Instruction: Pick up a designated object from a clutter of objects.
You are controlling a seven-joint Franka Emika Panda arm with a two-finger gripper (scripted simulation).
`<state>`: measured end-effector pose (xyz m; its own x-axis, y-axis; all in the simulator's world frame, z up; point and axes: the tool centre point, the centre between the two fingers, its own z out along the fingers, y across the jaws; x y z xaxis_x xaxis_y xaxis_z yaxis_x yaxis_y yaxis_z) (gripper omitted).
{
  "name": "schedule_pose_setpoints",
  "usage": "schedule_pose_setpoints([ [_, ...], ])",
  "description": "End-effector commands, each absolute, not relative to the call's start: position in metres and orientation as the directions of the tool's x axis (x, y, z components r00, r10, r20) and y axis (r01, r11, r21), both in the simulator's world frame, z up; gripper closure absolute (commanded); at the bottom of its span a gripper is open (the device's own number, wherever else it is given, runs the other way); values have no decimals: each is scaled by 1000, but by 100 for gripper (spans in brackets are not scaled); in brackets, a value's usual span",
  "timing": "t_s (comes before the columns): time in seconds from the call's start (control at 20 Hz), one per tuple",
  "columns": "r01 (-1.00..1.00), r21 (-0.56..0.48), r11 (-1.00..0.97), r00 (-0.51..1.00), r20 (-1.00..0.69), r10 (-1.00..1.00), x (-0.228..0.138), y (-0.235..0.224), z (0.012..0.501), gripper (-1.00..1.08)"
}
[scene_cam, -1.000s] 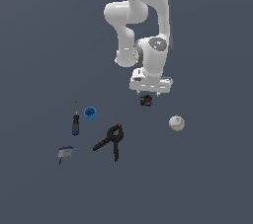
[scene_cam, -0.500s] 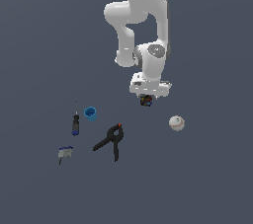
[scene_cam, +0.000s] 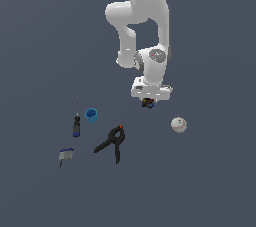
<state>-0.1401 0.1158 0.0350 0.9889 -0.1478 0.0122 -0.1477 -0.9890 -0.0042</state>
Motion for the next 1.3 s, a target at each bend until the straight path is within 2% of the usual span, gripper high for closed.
schedule_pose_setpoints([
  [0.0, -145, 0, -989, 989, 0, -145, -145, 116, 30, 108],
  [0.7, -148, -4, -989, 989, 13, -148, -138, 112, 39, 108],
  [1.25, -147, -5, -989, 989, 11, -147, -114, 78, 79, 108],
])
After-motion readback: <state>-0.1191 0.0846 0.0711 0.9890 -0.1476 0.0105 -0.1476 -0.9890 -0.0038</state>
